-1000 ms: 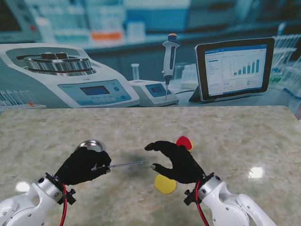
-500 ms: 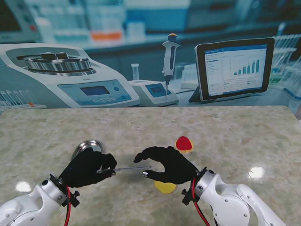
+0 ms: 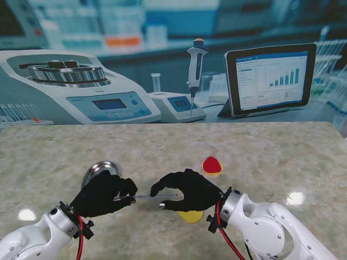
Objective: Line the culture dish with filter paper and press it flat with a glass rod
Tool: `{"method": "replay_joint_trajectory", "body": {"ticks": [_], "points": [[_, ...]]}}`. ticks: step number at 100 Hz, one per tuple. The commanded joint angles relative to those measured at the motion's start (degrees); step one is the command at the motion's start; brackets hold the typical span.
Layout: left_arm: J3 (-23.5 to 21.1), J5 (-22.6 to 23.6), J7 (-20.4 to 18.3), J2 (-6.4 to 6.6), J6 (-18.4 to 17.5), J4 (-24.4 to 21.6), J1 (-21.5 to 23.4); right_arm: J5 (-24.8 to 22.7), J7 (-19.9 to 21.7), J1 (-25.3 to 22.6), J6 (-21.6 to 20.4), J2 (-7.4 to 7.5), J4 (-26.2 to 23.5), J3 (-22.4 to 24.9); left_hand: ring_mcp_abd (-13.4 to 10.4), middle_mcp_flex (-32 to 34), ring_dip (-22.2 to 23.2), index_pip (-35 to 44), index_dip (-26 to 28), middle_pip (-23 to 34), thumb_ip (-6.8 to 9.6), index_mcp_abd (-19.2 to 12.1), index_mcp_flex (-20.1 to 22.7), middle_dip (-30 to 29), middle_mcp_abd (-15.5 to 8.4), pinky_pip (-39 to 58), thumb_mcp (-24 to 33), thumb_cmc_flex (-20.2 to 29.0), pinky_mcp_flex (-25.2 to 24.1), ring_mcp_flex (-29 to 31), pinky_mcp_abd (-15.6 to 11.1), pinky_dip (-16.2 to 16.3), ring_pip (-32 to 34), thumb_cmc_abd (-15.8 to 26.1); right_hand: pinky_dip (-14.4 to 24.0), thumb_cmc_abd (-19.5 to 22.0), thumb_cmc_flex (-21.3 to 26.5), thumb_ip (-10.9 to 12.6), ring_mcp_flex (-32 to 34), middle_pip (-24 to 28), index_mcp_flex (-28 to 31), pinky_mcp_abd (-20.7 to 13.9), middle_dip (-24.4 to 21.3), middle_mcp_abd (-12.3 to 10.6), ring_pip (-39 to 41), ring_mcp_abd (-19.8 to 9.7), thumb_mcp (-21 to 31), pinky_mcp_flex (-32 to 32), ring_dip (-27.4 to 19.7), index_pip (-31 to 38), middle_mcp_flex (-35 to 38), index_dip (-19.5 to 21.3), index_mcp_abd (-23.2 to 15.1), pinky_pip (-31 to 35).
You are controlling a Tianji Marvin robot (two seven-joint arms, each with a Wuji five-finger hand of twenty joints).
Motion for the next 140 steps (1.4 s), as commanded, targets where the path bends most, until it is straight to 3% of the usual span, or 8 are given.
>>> {"method": "replay_joint_trajectory", "body": {"ticks": [1, 41, 45, 66, 101, 119, 140], "points": [[0.11, 0.18, -0.02, 0.03, -0.05, 0.06, 0.11, 0.58, 0.55, 0.23, -0.19, 0.03, 0.37, -0.62, 1.14, 1.69, 0.85, 6.4, 3.51, 2.23, 0.93, -8.26, 3.72, 0.91, -1.97, 2.15, 7.29, 3.06, -0.55, 1.34, 1.76, 2.05, 1.32, 1.01, 1.62, -1.38, 0.7, -2.0, 1.08, 0.17, 1.75, -0.92, 1.43, 0.77, 0.74, 0.31, 0.21, 0.23, 1.05, 2.63, 1.18, -2.41, -1.81, 2.24], [0.5, -0.38, -0.01, -0.01, 0.61, 0.4, -0.26, 1.22, 0.71, 2.4, -1.23, 0.13, 2.01, -3.42, 1.14, 1.68, 0.9, 6.29, 3.78, 2.19, 0.9, -8.22, 3.78, 1.0, -1.95, 2.13, 7.41, 3.02, -0.55, 1.33, 1.76, 2.07, 1.3, 1.0, 2.89, -3.95, 2.11, -3.07, 4.86, 2.11, 5.51, -0.91, 3.35, 1.72, 4.38, 1.65, 0.79, 2.58, 3.36, 11.12, 6.13, -6.28, -4.0, 5.22], [0.52, -0.4, -0.03, -0.01, 0.67, 0.41, -0.29, 1.28, 0.71, 2.59, -1.39, 0.13, 2.21, -3.64, 1.14, 1.68, 0.9, 6.27, 3.81, 2.19, 0.89, -8.24, 3.77, 1.0, -1.95, 2.13, 7.42, 3.02, -0.54, 1.33, 1.76, 2.07, 1.3, 0.99, 3.13, -4.01, 2.21, -3.3, 5.14, 2.03, 5.37, -0.89, 3.44, 1.77, 4.84, 1.8, 0.84, 2.86, 3.65, 13.01, 6.67, -8.13, -4.05, 5.83], [0.99, -1.01, -0.01, -0.07, 1.27, 0.55, -0.66, 1.34, 0.35, 3.91, -2.24, 0.09, 3.34, -4.99, 1.17, 1.69, 0.93, 6.21, 3.9, 2.17, 0.88, -8.1, 3.75, 1.03, -1.95, 2.18, 7.45, 3.02, -0.45, 1.37, 1.78, 2.1, 1.31, 1.01, 3.7, -4.58, 2.54, -3.38, 7.75, 3.05, 7.74, -0.96, 3.86, 1.66, 6.09, 1.84, 1.08, 4.74, 4.13, 15.15, 9.49, -8.22, -3.59, 7.44], [1.63, -2.47, -0.05, -0.18, 1.99, 0.6, -1.17, 2.32, -0.85, 6.12, -2.85, -0.25, 5.67, -7.34, 1.4, 1.73, 1.03, 6.15, 4.0, 2.17, 0.86, -8.02, 3.8, 1.26, -1.78, 2.24, 7.52, 3.07, -0.4, 1.46, 2.01, 2.19, 1.37, 1.02, 4.85, -5.16, 2.24, -3.65, 12.71, 5.35, 13.51, -1.16, 5.14, 0.46, 9.4, 1.84, 3.64, 7.67, 5.7, 17.55, 15.76, -7.93, 4.04, 11.15], [1.91, -2.89, -0.03, -0.21, 2.13, 0.6, -1.37, 3.34, -3.15, 7.0, -3.85, -0.86, 7.4, -8.47, 1.4, 1.75, 1.06, 6.12, 3.98, 2.14, 0.87, -7.89, 3.84, 1.3, -1.78, 2.25, 7.51, 3.1, -0.39, 1.47, 2.02, 2.22, 1.35, 0.95, 5.14, -7.15, 2.93, -4.73, 17.93, 8.95, 19.79, -1.31, 7.14, 1.89, 13.33, 2.02, 8.32, 11.16, 7.49, 19.62, 21.7, -7.18, 8.61, 13.83], [2.03, -3.14, -0.15, -0.21, 2.31, 0.55, -1.48, 4.05, -5.16, 7.48, -4.21, -1.42, 8.58, -9.27, 1.44, 1.74, 1.08, 6.07, 3.96, 2.11, 0.88, -7.88, 3.77, 1.33, -1.78, 2.24, 7.46, 3.14, -0.4, 1.43, 2.01, 2.24, 1.32, 1.05, 8.34, -7.4, 3.27, -6.01, 24.98, 14.06, 27.12, -1.62, 10.29, 3.25, 22.6, 3.79, 13.29, 17.67, 12.09, 23.65, 28.45, -4.55, 9.98, 21.04]]}}
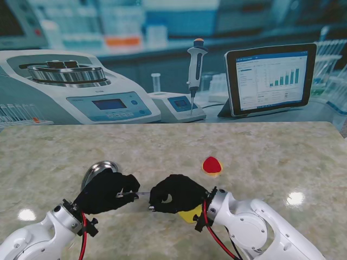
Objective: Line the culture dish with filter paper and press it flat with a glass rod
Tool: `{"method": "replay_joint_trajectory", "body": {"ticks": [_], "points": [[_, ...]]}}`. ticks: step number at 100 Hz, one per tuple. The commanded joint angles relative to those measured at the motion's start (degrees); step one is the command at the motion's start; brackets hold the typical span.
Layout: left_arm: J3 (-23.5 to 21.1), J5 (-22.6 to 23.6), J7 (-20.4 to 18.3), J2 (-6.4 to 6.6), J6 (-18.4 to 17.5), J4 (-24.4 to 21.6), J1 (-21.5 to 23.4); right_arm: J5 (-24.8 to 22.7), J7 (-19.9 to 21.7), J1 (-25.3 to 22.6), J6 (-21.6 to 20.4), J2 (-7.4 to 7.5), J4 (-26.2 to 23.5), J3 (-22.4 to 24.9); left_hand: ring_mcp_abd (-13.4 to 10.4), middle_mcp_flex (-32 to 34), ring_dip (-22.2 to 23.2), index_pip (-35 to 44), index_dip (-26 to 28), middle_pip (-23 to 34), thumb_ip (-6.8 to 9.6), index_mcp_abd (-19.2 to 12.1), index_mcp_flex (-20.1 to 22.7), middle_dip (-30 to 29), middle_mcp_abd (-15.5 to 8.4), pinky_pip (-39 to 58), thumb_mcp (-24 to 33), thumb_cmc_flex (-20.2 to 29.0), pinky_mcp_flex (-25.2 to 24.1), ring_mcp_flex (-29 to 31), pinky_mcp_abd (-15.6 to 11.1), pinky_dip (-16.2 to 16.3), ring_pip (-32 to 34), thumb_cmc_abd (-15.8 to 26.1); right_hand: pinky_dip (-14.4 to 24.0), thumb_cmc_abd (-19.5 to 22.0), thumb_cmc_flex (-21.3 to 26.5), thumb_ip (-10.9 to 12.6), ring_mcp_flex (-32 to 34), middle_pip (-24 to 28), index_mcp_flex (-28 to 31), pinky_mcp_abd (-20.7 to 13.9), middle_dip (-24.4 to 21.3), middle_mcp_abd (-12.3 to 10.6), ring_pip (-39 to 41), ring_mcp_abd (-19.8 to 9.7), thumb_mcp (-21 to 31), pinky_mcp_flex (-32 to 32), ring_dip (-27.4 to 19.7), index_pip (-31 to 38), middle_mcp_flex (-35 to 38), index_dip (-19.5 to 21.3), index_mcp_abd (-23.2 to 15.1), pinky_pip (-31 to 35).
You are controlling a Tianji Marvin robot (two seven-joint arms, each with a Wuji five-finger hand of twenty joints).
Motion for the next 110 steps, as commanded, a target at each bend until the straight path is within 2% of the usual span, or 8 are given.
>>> {"method": "replay_joint_trajectory", "body": {"ticks": [1, 21, 38, 52, 69, 92, 102, 110], "points": [[0.07, -0.19, -0.26, -0.09, 0.26, -0.17, 0.15, 0.52, -0.6, -0.1, -0.18, -0.51, 0.57, -0.5, 1.37, 1.71, 1.04, 6.09, 3.22, 2.11, 0.88, -7.8, 3.8, 0.57, -1.78, 2.24, 7.23, 3.14, -0.41, 1.42, 1.91, 2.21, 1.32, 1.44, 2.26, -0.54, 0.59, -1.79, 3.07, 2.76, 2.83, -1.53, 1.76, 0.8, 4.0, 1.17, 2.35, 2.5, 2.08, 2.24, 2.27, 2.16, 0.8, 4.77], [-0.06, -0.49, -0.57, -0.07, 0.35, -0.33, 0.25, 2.6, -1.48, 0.21, -0.33, -0.93, 1.46, -1.3, 1.42, 1.51, 1.06, 5.82, 2.97, 1.96, 0.98, -7.64, 3.53, 0.58, -1.78, 2.22, 6.87, 3.27, -0.42, 1.42, 1.84, 2.22, 1.29, 1.7, 7.92, 2.8, -1.91, -0.5, 5.89, 13.06, 7.82, -1.49, 10.23, 1.76, 17.92, 2.95, 3.69, 6.12, 8.9, 4.38, 4.74, 14.9, 2.79, 12.45], [-0.12, -1.1, -1.08, -0.04, 0.45, -0.49, 0.33, 3.93, -1.72, 0.3, 0.27, -1.14, 1.69, -1.78, 1.45, 1.27, 1.05, 5.72, 1.95, 1.23, 1.91, -7.26, 3.1, 1.1, -1.61, 1.96, 4.01, 4.75, -0.83, 1.03, 1.83, 2.22, 0.74, 2.55, 13.21, 7.08, -4.0, 2.6, 5.5, 24.55, 9.41, -2.07, 20.69, 1.17, 29.85, 2.29, 1.08, 5.87, 16.27, 10.02, 4.08, 32.42, 3.74, 16.97], [-0.02, -1.64, -1.33, -0.04, 0.48, -0.52, 0.29, 4.52, -1.95, 0.49, 0.92, -1.31, 1.85, -2.28, 1.53, 1.07, 1.05, 5.52, 1.54, 0.99, 2.12, -6.92, 2.99, 1.14, -1.45, 1.93, 3.38, 5.09, -0.89, 0.85, 1.91, 2.24, 0.58, 2.8, 18.85, 9.21, -4.49, 3.27, 7.17, 33.18, 10.21, -2.1, 28.95, 0.17, 38.89, 0.11, -1.74, 7.21, 21.63, 17.82, 5.06, 39.01, 4.19, 19.63], [0.14, -2.1, -1.23, -0.1, 0.68, -0.55, 0.22, 4.74, -3.43, 0.6, 1.53, -1.76, 2.29, -2.88, 1.54, 0.94, 1.06, 5.22, 0.93, 0.8, 2.29, -6.65, 2.8, 1.09, -1.34, 1.93, 2.76, 5.29, -0.89, 0.86, 1.94, 2.26, 0.56, 3.13, 23.95, 8.29, -6.23, 4.67, 12.11, 39.08, 14.42, -1.16, 35.82, -0.67, 46.32, -1.93, -1.08, 11.06, 24.41, 24.1, 9.44, 42.32, 4.52, 23.47], [0.32, -3.27, -1.78, -0.1, 1.2, -0.76, 0.2, 3.74, -5.88, 0.49, 1.91, -2.34, 2.75, -3.17, 1.85, 0.13, 0.38, 4.63, -2.79, -0.88, 4.08, -5.9, 2.07, 0.52, -1.04, 1.3, -2.97, 8.01, -1.57, 0.08, 2.1, 2.13, -1.25, 4.9, 24.69, 5.04, -9.43, 8.72, 21.45, 43.72, 23.08, 0.38, 40.91, -1.64, 52.87, -3.77, 2.18, 19.96, 25.27, 29.58, 17.75, 44.52, 3.19, 29.72], [0.33, -4.28, -2.52, -0.05, 1.25, -0.86, 0.22, 3.13, -6.43, 0.44, 2.09, -2.42, 2.82, -3.18, 2.62, -1.05, -1.75, 3.22, -7.4, -5.51, 5.69, -5.46, 1.36, -1.2, -0.52, -0.25, -7.92, 10.57, -2.53, -1.65, 2.04, 1.34, -6.14, 6.28, 23.42, 3.81, -10.1, 9.95, 24.94, 44.75, 26.02, 0.55, 42.82, -1.91, 54.68, -4.53, 3.16, 23.54, 25.32, 30.98, 20.79, 45.27, 2.79, 32.22], [0.23, -4.57, -2.8, -0.01, 1.04, -0.84, 0.23, 2.75, -6.95, 0.32, 2.18, -2.52, 2.87, -3.17, 2.45, -2.72, -5.15, -0.74, -13.19, -14.08, 6.87, -4.42, -0.01, -3.04, -0.11, -2.49, -11.35, 11.05, -3.55, -4.08, 1.49, 0.08, -13.27, 6.76, 22.46, 3.08, -10.19, 10.5, 25.5, 45.13, 26.42, 0.67, 43.71, -1.99, 56.29, -4.98, 3.76, 25.89, 26.13, 32.5, 22.49, 45.86, 3.14, 33.79]]}}
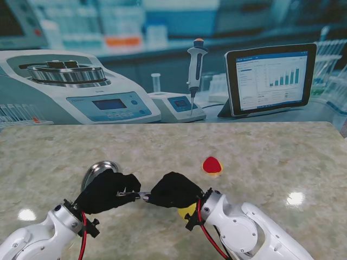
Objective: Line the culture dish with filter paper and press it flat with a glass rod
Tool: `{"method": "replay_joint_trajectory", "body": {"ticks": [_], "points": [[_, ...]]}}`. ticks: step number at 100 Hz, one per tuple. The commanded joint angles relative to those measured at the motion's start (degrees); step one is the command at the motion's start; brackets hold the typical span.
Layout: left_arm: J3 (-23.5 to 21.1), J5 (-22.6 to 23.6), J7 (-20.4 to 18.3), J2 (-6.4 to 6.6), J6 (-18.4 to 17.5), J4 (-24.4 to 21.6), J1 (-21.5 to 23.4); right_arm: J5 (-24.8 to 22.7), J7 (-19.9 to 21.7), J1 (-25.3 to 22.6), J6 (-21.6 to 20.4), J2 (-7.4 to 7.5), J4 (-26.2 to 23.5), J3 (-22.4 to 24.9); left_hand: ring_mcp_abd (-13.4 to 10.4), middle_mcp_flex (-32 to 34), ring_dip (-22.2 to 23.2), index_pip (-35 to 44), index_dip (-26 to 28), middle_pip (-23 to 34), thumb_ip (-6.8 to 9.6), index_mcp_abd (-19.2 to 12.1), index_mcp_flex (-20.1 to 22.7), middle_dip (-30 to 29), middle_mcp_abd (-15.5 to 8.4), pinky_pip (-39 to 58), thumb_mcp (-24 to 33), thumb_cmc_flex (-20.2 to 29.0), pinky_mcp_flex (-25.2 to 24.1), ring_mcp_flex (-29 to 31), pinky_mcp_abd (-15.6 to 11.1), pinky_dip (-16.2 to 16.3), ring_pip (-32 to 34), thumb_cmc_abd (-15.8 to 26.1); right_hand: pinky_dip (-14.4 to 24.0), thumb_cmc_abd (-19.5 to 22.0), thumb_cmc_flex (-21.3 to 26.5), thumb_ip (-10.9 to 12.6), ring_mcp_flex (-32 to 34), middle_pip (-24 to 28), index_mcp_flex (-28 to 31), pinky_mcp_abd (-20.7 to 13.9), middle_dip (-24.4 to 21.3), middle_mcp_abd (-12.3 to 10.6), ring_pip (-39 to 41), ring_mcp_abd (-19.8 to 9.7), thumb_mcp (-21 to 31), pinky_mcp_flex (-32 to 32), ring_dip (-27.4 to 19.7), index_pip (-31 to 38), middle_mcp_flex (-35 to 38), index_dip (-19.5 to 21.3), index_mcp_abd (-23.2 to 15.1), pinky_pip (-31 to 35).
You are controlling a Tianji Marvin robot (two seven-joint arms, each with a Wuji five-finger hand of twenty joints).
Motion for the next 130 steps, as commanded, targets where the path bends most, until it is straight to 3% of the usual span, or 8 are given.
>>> {"method": "replay_joint_trajectory", "body": {"ticks": [1, 10, 13, 17, 35, 45, 62, 130], "points": [[-0.04, -0.04, -0.27, 0.03, -0.09, -0.49, 0.26, -0.27, -0.33, -0.55, 0.43, -0.29, 0.25, -0.2, 1.0, -1.69, -3.14, -1.37, -3.15, -6.92, 4.23, -3.65, -0.28, -1.43, 0.01, -1.99, 0.45, 5.27, -1.57, -3.08, 1.24, -0.24, -6.26, 3.69, -1.75, -2.32, -2.16, 2.22, 3.5, 5.43, 3.67, -0.32, 2.29, -1.13, 6.71, -2.86, 1.45, 2.79, 1.73, 4.11, 3.71, 1.54, 3.38, 10.97], [-0.41, -0.28, -0.82, 0.1, -0.38, -0.61, 0.43, -0.71, -0.93, -0.76, 0.84, -0.41, 0.2, -0.1, 0.14, -9.28, -9.54, -12.05, -5.29, -15.7, 3.6, -1.59, -3.12, -11.13, 0.89, -7.63, 5.83, -2.51, -4.09, -7.4, 0.27, -3.13, -18.43, 1.31, -2.23, -2.59, -2.0, 2.31, 3.47, 5.49, 3.76, -0.34, 2.64, -1.15, 7.54, -3.14, 1.7, 3.97, 2.47, 4.63, 4.23, 1.27, 3.74, 11.75], [-0.54, -0.36, -0.97, 0.12, -0.48, -0.63, 0.49, -0.84, -1.01, -0.85, 0.99, -0.42, 0.14, -0.01, -0.19, -13.06, -11.54, -17.36, -4.89, -16.37, 2.32, -0.37, -3.81, -19.59, 0.98, -9.7, 15.0, -10.03, -5.16, -9.11, 0.13, -4.02, -22.25, 0.42, -2.42, -2.58, -1.92, 2.28, 3.48, 5.47, 3.74, -0.42, 2.75, -1.24, 7.65, -3.26, 1.74, 4.24, 2.65, 4.69, 4.29, 1.14, 3.74, 11.93], [-0.76, -0.49, -1.18, 0.15, -0.71, -0.63, 0.56, -0.97, -1.08, -0.98, 1.28, -0.42, 0.01, 0.11, -0.84, -16.45, -13.67, -22.83, -5.32, -19.36, 4.03, 0.86, -5.26, -23.33, 0.99, -12.46, 22.73, -18.08, -6.38, -11.01, -0.23, -5.18, -26.52, 0.71, -2.62, -2.67, -1.76, 2.25, 3.48, 5.47, 3.75, -0.38, 2.9, -1.14, 7.83, -3.23, 1.8, 4.44, 2.88, 4.78, 4.39, 1.0, 3.96, 12.16], [-1.81, -3.28, -2.69, 0.23, -1.54, -0.65, 1.07, -1.41, -0.89, -1.74, 2.38, -0.32, -0.67, 1.0, -1.9, -30.99, -22.49, -36.14, -11.11, -29.8, 4.07, 1.84, -14.1, -31.77, 1.82, -32.86, 18.83, -29.16, -14.41, -21.55, -1.2, -13.02, -44.32, 2.82, -3.31, -2.42, -1.78, 2.17, 3.51, 5.68, 3.72, -0.53, 3.3, -1.42, 8.37, -3.57, 1.72, 5.63, 3.53, 5.03, 4.47, 0.7, 3.88, 12.98], [-2.16, -5.22, -2.85, 0.09, -1.25, -0.71, 1.53, -1.59, -0.81, -2.42, 2.91, -0.26, -1.03, 1.7, -2.23, -35.21, -24.68, -39.82, -13.27, -32.58, 4.51, 2.32, -16.14, -33.8, 1.74, -43.46, 11.11, -28.57, -16.9, -24.98, -1.87, -15.26, -49.93, 6.64, -3.78, -2.22, -1.99, 2.26, 3.52, 6.17, 3.73, -0.42, 3.33, -1.65, 9.18, -3.66, 1.76, 6.88, 4.05, 5.29, 4.55, 0.62, 3.67, 13.86], [-3.13, -7.01, -3.21, -0.1, 1.07, -1.29, 2.79, -2.66, -0.63, -4.33, 4.07, -0.04, -2.07, 4.24, -2.55, -38.22, -23.95, -42.07, -14.65, -33.9, 6.98, 2.8, -17.59, -33.97, 1.75, -54.35, -8.42, -18.18, -17.74, -27.55, -2.59, -11.67, -54.05, 13.1, -5.36, -1.69, -2.98, 3.18, 3.52, 7.64, 3.76, -0.37, 2.5, -2.85, 11.07, -4.08, 2.14, 9.99, 4.98, 6.3, 4.65, 0.44, 2.2, 16.2], [-1.4, -7.65, 1.2, -1.18, 7.94, -0.69, 7.27, -9.12, 5.2, -10.37, 14.19, 1.23, -7.43, 19.33, -3.2, -40.57, -25.15, -46.91, -17.25, -37.56, 7.44, 3.42, -18.61, -35.27, 1.85, -64.56, -13.64, -14.97, -20.15, -30.1, -3.76, -11.51, -60.27, 15.72, -7.85, -1.9, -4.46, 7.06, 3.45, 12.36, 4.1, -0.4, 0.07, -3.78, 12.92, -5.41, 3.58, 16.31, 7.74, 10.96, 4.75, -0.63, 1.3, 18.24]]}}
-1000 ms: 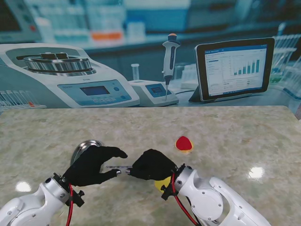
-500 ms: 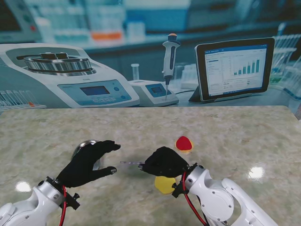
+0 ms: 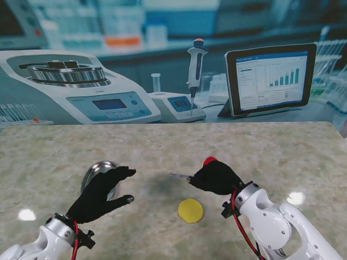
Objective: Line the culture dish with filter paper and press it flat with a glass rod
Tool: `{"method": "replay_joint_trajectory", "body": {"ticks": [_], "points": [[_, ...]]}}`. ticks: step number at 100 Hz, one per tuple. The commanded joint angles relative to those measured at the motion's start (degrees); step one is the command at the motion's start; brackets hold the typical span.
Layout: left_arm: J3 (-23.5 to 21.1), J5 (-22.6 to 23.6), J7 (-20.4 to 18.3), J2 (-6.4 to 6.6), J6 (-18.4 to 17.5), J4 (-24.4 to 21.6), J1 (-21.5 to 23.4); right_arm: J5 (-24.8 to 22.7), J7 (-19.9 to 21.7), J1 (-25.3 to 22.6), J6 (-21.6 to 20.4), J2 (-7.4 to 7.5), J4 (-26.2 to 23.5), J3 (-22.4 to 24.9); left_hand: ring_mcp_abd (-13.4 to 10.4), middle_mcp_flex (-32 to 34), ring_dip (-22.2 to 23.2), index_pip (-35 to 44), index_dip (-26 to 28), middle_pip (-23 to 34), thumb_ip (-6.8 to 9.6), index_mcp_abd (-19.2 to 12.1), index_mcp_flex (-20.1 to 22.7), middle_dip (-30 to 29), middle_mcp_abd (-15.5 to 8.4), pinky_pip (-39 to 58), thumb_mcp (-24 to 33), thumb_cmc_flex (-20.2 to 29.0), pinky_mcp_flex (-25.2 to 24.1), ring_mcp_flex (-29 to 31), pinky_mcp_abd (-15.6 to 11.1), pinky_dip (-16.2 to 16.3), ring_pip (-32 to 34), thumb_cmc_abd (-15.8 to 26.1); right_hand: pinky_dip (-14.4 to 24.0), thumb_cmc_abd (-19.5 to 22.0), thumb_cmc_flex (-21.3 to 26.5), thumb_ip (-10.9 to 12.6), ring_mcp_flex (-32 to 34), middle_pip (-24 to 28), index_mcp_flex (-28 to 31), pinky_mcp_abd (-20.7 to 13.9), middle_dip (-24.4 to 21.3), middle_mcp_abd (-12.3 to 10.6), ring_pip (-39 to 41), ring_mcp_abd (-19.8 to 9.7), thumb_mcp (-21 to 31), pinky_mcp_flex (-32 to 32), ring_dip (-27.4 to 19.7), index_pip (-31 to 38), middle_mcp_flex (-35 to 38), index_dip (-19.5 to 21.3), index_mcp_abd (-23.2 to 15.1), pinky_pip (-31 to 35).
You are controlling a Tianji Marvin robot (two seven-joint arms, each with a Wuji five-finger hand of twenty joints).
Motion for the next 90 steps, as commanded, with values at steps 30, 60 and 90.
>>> {"method": "replay_joint_trajectory", "body": {"ticks": [30, 60, 90], "points": [[1.87, 0.93, 1.12, -0.41, 1.46, 1.41, 1.44, -1.34, 2.82, 5.4, 6.9, 0.5, 4.99, 3.11, -2.47, -2.52, -1.06, -2.41, -1.28, -2.42, 1.67, 0.48, -1.87, -1.05, -0.13, -3.95, -1.67, 1.53, -2.31, -3.7, -2.25, 1.66, -2.01, 2.23, -0.84, -1.02, -2.66, 2.68, 2.24, 9.26, 4.07, -0.83, -0.68, -2.98, 7.09, -4.76, 1.94, 4.23, 2.65, 5.34, 3.55, -0.9, 2.67, 17.47], [2.17, 3.05, 1.89, -0.34, 0.91, 0.63, 2.99, -3.63, 3.91, 12.27, 13.27, 0.63, 13.09, 1.29, -2.37, -2.08, -1.79, -2.38, -1.34, -2.16, 1.66, 0.53, -0.42, -0.78, 0.16, -5.07, -1.76, 1.62, -2.62, -3.59, -2.17, 0.93, -2.19, 2.48, -0.84, -0.75, -2.52, 2.38, 2.27, 9.36, 4.05, -0.82, -0.93, -2.97, 6.95, -4.77, 1.48, 4.24, 2.86, 5.43, 3.52, -1.13, 2.69, 17.47], [2.31, 4.35, 1.17, 0.02, -2.04, 0.75, 3.67, -5.2, 5.81, 18.33, 16.08, 1.05, 20.97, -2.6, -2.66, -2.33, -2.02, -2.72, -1.44, -2.35, 1.67, 0.58, -0.59, -0.89, 0.12, -5.64, -1.79, 1.75, -2.46, -3.97, -2.17, 0.25, -2.2, 2.38, -0.92, -0.63, -2.52, 2.11, 2.28, 9.4, 4.03, -1.08, -1.02, -2.97, 6.97, -4.97, 1.16, 4.41, 2.97, 5.47, 3.51, -1.22, 2.69, 17.47]]}}
